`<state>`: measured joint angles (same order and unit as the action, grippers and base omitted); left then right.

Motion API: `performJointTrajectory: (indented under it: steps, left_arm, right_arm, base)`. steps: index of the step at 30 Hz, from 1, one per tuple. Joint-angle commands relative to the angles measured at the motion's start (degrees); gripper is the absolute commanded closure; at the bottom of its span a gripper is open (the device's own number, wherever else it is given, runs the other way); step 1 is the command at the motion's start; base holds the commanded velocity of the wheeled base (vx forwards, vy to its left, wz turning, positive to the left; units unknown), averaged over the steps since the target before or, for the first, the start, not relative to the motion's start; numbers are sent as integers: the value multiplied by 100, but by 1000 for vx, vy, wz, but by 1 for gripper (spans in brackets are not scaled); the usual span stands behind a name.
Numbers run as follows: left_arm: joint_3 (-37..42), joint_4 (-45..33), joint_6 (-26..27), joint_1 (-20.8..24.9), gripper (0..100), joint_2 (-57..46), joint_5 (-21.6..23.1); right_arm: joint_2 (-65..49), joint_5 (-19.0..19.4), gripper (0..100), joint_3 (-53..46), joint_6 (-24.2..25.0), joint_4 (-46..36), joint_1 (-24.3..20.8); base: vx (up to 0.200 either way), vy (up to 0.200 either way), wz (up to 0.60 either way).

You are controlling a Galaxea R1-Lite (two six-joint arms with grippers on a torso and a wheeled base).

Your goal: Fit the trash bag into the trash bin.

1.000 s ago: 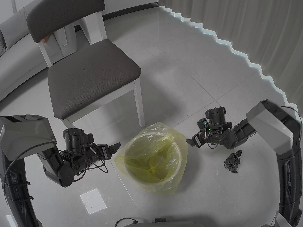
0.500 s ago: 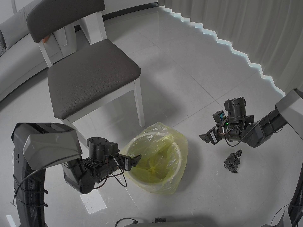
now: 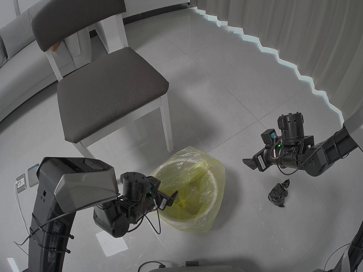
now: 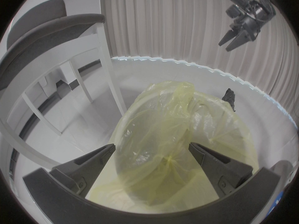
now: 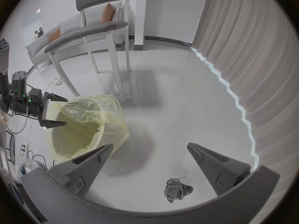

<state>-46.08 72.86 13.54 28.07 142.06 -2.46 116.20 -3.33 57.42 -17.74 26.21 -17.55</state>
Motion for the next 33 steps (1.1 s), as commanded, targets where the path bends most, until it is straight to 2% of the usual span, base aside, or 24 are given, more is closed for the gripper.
performJointTrajectory:
  steps: [1,6,7,16,27,33]
  left_arm:
    - [-472,35,289,14,0,507,-255]
    - [-709,35,351,58,0,604,-369]
    - [-727,35,351,58,100,595,-369]
    - [-727,132,245,5,100,419,-369]
    - [-1035,-281,-616,-180,100,-20,-343]
    - [-1456,-958,-1047,-355,100,-99,-307]
  right_arm:
    - [-62,95,0,-38,-2,7,33]
    - [-80,122,0,-38,-10,7,50]
    - [-98,131,0,-46,-10,7,50]
    - [-150,245,0,-82,-19,7,59]
    - [-159,245,0,-73,-28,7,42]
    - [-142,254,0,-82,-28,7,42]
  base:
    - [0,0,0]
    - [0,0,0]
    - [0,0,0]
    - [0,0,0]
    - [0,0,0]
    - [0,0,0]
